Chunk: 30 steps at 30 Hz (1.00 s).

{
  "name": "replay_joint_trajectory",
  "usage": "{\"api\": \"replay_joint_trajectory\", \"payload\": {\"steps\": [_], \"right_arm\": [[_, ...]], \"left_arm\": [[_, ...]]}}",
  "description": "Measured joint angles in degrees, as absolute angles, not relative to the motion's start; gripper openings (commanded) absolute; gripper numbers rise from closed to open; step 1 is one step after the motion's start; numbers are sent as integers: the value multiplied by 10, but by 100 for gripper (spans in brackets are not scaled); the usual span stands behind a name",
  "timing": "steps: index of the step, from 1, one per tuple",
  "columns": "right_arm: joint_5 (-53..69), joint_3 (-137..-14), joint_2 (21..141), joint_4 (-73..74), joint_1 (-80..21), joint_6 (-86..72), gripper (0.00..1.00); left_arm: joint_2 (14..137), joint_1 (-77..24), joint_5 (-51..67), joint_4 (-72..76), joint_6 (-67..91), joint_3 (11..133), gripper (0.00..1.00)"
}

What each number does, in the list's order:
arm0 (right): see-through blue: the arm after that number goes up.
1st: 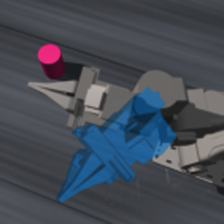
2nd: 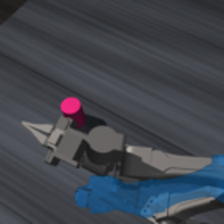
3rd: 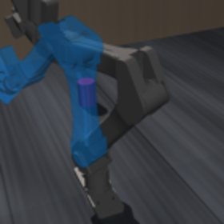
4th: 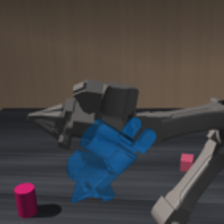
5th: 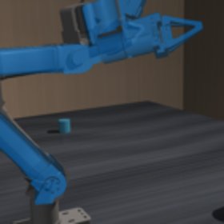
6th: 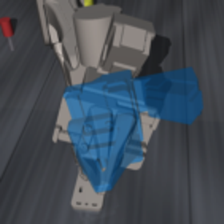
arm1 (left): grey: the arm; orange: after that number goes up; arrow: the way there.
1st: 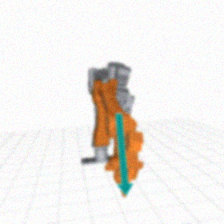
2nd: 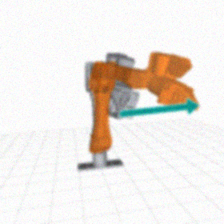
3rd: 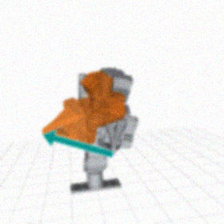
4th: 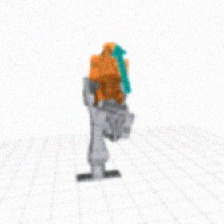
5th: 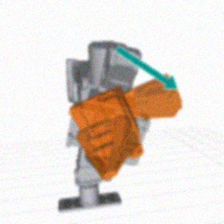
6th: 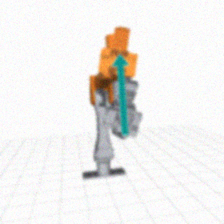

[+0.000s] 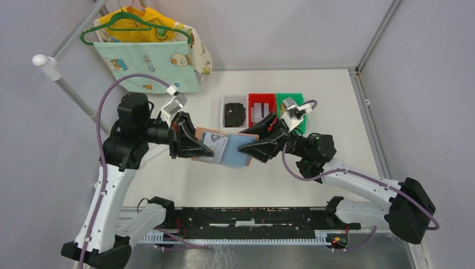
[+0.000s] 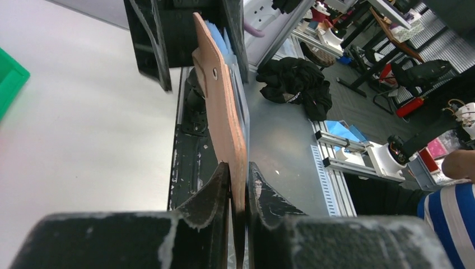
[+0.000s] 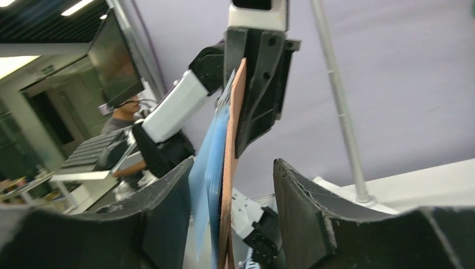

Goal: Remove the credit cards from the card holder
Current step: Remove the credit card from the card holder.

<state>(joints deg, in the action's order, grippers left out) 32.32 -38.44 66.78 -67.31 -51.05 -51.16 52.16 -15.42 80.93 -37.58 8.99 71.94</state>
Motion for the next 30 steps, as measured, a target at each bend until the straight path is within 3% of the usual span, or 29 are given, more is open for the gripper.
{"api": "replay_joint_trajectory", "payload": {"steps": [3,8,12,30], "right_arm": [[313,-385,627,-619,-478,-504,64],[246,-385,527,-479,-439,-452,55],[220,-389,479,-429,-437,-434,57],[316,-418,652,-470,-510,-497,59]], "left_arm": [[527,-154,789,-404,67,731,2],[535,-154,698,-450,16,743,2],[537,-154,622,-469,-3,742,2],[537,-154,588,-471,-3,738,2]]}}
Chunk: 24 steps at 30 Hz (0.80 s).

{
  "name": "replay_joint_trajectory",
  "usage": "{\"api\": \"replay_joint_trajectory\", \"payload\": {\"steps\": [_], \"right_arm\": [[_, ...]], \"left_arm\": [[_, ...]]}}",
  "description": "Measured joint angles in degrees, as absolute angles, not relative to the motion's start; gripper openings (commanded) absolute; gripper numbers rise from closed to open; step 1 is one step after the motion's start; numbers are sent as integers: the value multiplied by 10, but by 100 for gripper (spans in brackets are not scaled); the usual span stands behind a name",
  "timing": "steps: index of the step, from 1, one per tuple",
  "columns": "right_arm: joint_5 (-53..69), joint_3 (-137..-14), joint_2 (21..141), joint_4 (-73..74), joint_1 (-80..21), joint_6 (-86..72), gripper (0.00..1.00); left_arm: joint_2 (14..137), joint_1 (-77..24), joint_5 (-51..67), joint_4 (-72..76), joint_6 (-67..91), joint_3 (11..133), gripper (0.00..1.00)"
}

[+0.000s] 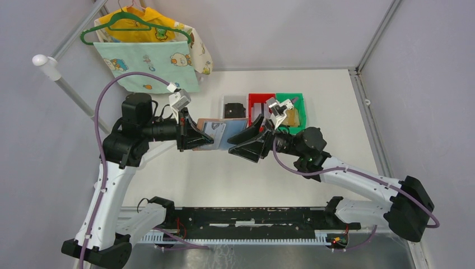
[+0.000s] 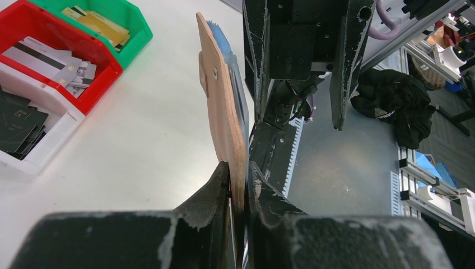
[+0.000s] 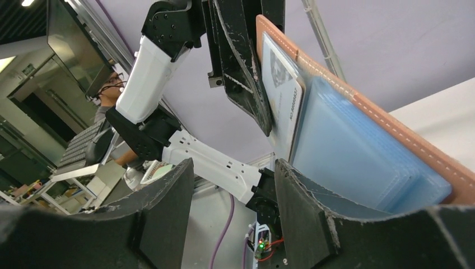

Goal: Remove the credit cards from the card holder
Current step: Remove the credit card from the card holder.

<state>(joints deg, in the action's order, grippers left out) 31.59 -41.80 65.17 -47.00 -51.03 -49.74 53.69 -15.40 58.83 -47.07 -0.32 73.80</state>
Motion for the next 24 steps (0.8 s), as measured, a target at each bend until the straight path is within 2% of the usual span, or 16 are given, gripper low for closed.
{"api": "replay_joint_trajectory", "payload": {"steps": [18,24], "right_arm": [[321,-442,722,-519,-512,-527,58],[335,-447,743,-548,-510,-550,47]], "left_arm": [[537,-154,606,-470,-3,736,2],[536,-149,616,-471,-2,736,2]]}}
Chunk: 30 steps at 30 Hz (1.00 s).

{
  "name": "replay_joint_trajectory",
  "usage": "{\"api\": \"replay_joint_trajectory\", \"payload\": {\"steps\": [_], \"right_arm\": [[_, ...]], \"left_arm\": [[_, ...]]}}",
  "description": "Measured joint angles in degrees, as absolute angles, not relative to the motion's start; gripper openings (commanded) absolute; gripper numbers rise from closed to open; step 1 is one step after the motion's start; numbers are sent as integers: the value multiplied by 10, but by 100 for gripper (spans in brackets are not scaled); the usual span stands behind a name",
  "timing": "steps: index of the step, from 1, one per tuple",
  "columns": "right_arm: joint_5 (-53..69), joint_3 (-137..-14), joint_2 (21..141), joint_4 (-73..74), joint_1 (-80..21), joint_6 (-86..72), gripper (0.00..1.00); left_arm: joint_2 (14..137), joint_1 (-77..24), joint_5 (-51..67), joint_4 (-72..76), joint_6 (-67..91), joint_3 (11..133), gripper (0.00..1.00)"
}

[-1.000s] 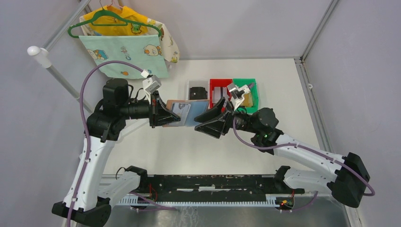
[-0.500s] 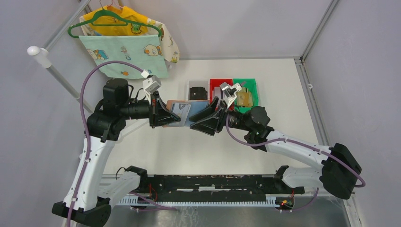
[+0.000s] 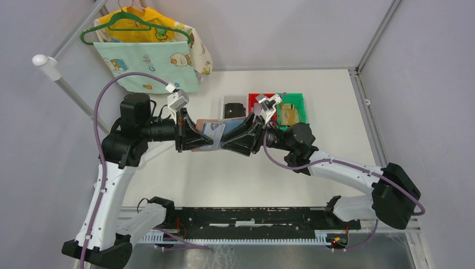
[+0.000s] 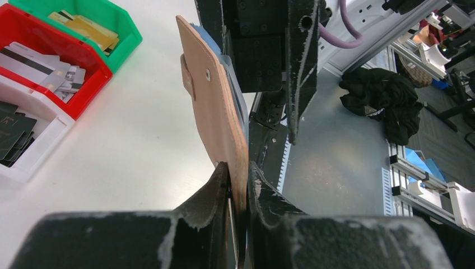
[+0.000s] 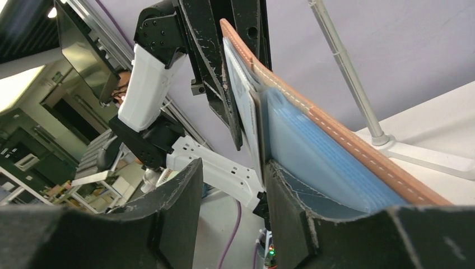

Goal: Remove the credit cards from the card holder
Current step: Remove the credit card from the card holder.

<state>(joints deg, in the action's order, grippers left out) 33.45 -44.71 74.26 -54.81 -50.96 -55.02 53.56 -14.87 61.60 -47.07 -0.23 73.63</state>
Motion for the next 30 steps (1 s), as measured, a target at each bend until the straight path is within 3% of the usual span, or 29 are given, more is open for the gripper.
{"api": "replay_joint_trajectory", "payload": {"steps": [8,11,15,18,30], "right_arm": [[336,-453,764,-563,-508,-567,24],[309,-476,765,-498,-511,-539,15],[252,-494,766,-433,-521,-510,12],[230,-494,768,-419,-524,-505,0],[249,-403,771,-631,-529,-569,0]], "left_arm": [[536,-143,630,-475,-3,736,2],[537,-142,604,-474,-3,736,4],[540,-139,566,-474,-3,735,7],[542,-138,551,-475,-3,731,7],[551,-143,623,-474,15,732,17]]}}
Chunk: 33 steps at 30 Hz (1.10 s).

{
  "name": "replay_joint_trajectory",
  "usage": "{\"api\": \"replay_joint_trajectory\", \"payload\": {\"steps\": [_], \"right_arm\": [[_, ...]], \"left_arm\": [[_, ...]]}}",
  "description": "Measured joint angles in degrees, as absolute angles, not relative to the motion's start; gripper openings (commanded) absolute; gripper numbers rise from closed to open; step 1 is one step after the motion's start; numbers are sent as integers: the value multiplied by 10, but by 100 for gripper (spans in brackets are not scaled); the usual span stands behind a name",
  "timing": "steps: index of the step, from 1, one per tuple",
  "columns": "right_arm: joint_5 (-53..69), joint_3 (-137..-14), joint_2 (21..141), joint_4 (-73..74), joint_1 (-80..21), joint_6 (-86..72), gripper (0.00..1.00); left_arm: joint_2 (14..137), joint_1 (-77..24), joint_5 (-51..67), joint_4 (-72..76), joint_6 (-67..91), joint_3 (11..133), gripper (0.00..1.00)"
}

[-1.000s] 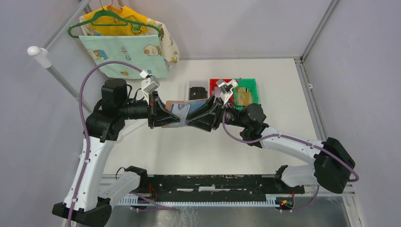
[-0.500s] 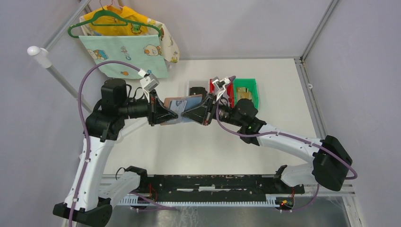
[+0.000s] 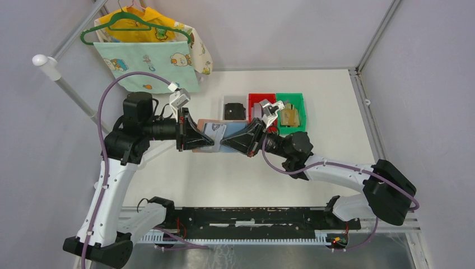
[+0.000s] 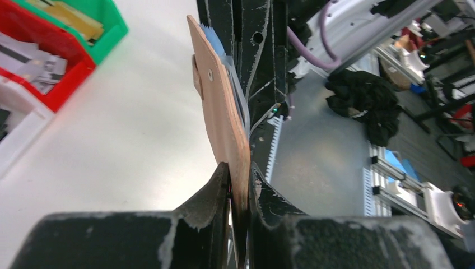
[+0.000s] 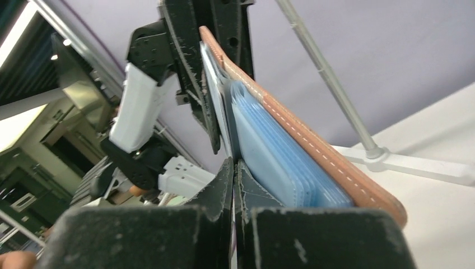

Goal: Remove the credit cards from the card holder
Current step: Remove the credit card from the card holder.

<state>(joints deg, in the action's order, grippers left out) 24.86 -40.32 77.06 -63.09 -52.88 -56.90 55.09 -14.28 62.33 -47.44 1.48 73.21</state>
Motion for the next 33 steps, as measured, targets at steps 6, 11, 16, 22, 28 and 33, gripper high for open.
{"api": "replay_joint_trajectory", "payload": {"steps": [6,11,16,22,28,33], "right_arm": [[266,-374,771,-732,-533,-609,0],[274,-369,771,-777,-536,-627,0],[270,-369,762,-776,-536,-617,32],[253,-392,726,-656,-541,-550,39],[203,-416,710,-558,-554,-499,33],[162,-422,710,-531,-563,-482,11]], "left_arm": [[561,-147,690,-474,33,740,22],[565,-151,724,-475,40,743,23],[565,-152,721,-476,40,743,16],[565,-147,698,-476,40,743,16],[563,-138,673,-475,40,743,16],[563,-135,658,-476,40,743,22]]}}
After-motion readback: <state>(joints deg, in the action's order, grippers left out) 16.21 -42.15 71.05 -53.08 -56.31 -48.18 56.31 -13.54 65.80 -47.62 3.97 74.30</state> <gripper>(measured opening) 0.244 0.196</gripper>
